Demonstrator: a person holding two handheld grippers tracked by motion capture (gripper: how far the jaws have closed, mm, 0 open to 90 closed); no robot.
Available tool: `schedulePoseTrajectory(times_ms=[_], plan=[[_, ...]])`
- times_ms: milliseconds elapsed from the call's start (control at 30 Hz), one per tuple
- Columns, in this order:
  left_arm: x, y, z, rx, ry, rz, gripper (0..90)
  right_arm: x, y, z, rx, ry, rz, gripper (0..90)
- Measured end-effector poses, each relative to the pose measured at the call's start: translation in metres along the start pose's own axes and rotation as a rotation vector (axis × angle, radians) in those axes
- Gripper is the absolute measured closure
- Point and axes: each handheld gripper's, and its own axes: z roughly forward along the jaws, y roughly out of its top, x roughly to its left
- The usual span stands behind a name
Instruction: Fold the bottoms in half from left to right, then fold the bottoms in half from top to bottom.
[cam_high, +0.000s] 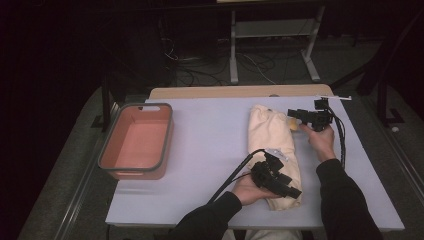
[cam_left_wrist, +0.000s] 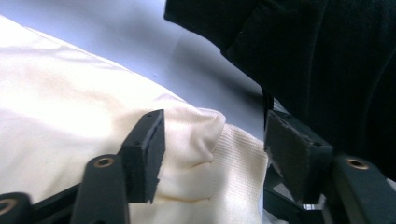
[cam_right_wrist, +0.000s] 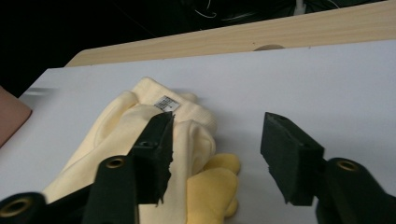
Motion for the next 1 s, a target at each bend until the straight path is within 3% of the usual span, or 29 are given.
schedulePoseTrajectory(times_ms=[133,267,367,467,1000], plan=[[0.002,-0.002,-0.008,-0.032,0.006,-0.002,28.0,0.004,0.002,-0.005,0.001,-0.009,-0.020,30.3],[0.006,-0.001,-0.017,-0.067,0.015,-0.004,15.5,0.007,0.004,-0.011,0.006,0.008,-0.044,12.9],[0.010,0.000,-0.024,-0.088,0.036,0.001,8.8,0.010,0.005,-0.014,0.014,0.006,-0.059,11.5],[0.013,0.000,-0.028,-0.093,0.064,0.004,2.7,0.011,0.006,-0.016,0.026,0.014,-0.075,2.2],[0.030,0.006,-0.053,-0.086,0.173,0.026,0.0,0.016,0.011,-0.033,0.044,0.014,-0.126,0.0]])
